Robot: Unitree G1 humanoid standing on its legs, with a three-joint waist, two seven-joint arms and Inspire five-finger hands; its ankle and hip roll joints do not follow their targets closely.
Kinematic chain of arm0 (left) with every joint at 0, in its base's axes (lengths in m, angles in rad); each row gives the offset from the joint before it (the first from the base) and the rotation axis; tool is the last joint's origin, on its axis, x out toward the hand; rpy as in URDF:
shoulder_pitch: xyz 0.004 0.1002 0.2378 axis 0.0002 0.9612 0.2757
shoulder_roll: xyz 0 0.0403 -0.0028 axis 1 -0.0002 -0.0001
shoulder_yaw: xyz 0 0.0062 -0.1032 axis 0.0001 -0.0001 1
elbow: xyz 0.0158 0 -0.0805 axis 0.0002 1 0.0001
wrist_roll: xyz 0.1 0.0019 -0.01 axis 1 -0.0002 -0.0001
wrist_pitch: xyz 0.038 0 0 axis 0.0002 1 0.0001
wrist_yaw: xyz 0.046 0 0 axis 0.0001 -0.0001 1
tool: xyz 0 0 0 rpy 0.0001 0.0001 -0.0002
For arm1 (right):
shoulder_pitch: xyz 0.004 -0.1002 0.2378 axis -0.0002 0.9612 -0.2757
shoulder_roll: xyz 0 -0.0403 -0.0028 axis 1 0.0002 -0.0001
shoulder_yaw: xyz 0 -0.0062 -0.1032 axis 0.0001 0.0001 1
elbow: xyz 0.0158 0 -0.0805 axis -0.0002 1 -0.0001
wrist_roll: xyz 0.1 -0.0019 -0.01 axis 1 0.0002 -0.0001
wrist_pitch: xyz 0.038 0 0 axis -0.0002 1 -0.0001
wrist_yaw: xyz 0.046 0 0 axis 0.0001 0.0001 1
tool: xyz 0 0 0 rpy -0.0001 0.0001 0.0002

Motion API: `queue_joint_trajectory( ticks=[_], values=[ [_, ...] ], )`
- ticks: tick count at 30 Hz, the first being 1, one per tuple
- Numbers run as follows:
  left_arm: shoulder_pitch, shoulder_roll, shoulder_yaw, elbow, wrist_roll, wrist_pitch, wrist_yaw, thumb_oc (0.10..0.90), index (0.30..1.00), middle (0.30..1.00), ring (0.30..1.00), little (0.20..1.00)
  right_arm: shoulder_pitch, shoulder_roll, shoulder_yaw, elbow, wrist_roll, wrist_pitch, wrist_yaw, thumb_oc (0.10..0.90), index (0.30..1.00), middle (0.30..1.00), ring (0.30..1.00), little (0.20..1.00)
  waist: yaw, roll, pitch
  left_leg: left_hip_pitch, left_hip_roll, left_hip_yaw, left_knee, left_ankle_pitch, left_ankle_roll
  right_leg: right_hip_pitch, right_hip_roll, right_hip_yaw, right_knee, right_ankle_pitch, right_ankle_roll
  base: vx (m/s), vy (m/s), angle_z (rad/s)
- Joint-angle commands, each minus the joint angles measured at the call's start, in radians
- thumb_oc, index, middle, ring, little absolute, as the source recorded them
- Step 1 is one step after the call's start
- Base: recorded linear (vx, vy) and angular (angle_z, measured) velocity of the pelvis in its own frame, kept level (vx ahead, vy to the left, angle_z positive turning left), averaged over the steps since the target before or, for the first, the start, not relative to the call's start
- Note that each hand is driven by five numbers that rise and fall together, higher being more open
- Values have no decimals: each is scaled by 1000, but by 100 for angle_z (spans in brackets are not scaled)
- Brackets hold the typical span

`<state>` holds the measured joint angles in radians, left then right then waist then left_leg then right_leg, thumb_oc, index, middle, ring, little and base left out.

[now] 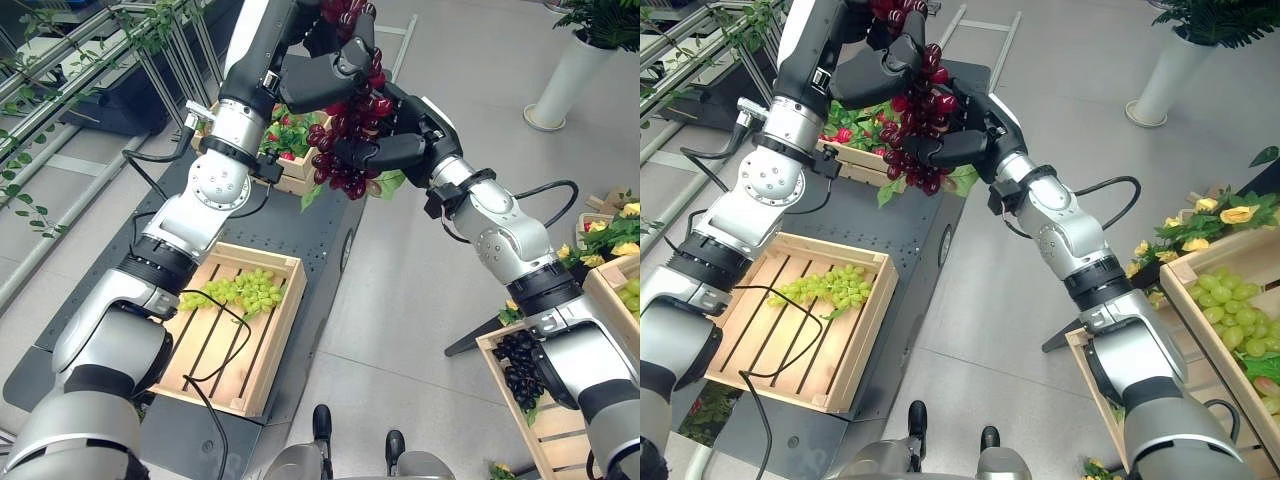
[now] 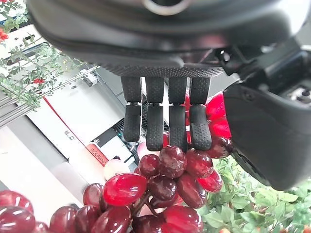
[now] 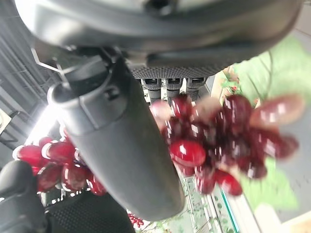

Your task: Pick up the fruits from the basket on one side to the basket on the other side

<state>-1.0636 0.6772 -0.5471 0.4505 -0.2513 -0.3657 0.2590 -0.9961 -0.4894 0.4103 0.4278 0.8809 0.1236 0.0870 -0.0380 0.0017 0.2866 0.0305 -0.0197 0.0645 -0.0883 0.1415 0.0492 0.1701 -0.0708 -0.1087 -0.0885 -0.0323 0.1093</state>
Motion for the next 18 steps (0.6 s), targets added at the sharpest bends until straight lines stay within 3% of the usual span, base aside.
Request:
queue_joint_trajectory(
  ticks=[1,11,12,13,18],
  values=[
    [-145,-77,24,94,-111,-120,14,400,300,300,300,300,-94,70,25,82,113,-50,54,800,900,900,900,900,13,6,-280,91,-34,-42,1,-219,-49,-54,69,-6,1,8,-55,0,0,0],
    [-121,-129,10,91,-134,-113,-42,400,300,300,300,300,-125,125,19,147,198,-71,71,800,900,900,900,900,23,-2,-284,92,-30,-43,1,-219,-51,-53,71,-10,1,6,-58,0,0,0],
    [-113,-135,11,91,-134,-111,-48,400,300,300,300,300,-125,131,17,145,203,-72,70,693,740,740,740,740,24,-3,-285,93,-29,-42,1,-220,-50,-52,71,-9,1,5,-59,0,0,0],
    [-104,-139,11,90,-134,-110,-51,400,300,300,300,300,-124,136,16,139,201,-84,70,400,300,300,300,300,25,-4,-285,93,-29,-42,1,-220,-50,-52,71,-10,1,5,-59,0,0,0],
    [-82,-150,17,95,-147,-115,-60,400,300,300,300,300,-124,147,14,149,207,-78,79,400,300,300,300,300,28,-6,-287,95,-28,-41,1,-220,-50,-50,72,-8,1,5,-60,0,0,0]
  ],
)
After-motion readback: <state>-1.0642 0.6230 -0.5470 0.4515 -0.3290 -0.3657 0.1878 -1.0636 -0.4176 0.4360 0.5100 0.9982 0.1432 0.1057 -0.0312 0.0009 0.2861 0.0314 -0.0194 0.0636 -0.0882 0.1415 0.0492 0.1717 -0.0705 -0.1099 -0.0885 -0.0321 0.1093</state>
